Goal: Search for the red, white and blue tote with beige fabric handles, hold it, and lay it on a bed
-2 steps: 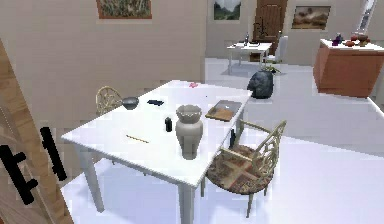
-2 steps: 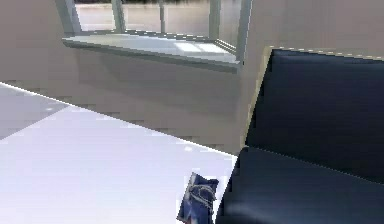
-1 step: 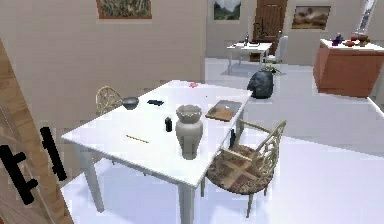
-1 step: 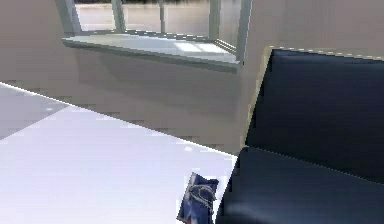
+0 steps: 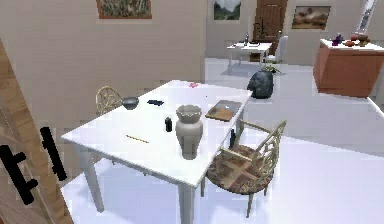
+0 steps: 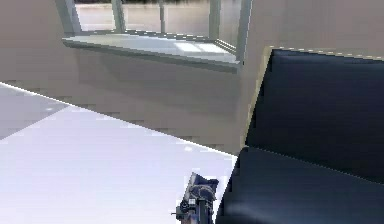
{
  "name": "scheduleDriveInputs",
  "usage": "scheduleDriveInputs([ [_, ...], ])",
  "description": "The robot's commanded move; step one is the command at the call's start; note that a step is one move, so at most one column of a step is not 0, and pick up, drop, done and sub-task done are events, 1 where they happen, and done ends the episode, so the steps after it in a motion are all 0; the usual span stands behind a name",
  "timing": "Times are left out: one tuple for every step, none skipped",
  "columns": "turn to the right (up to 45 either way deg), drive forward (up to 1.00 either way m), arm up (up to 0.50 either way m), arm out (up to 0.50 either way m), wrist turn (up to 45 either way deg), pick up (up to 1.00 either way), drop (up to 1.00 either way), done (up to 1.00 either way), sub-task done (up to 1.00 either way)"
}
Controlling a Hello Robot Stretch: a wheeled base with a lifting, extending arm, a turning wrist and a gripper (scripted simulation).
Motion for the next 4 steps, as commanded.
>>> scheduleDriveInputs([
  [0.0,0.0,0.0,0.0,45.0,0.0,0.0,0.0,0.0],
  [0.0,0.0,0.0,0.0,45.0,0.0,0.0,0.0,0.0],
  [0.0,0.0,0.0,0.0,45.0,0.0,0.0,0.0,0.0],
  [0.0,0.0,0.0,0.0,45.0,0.0,0.0,0.0,0.0],
])
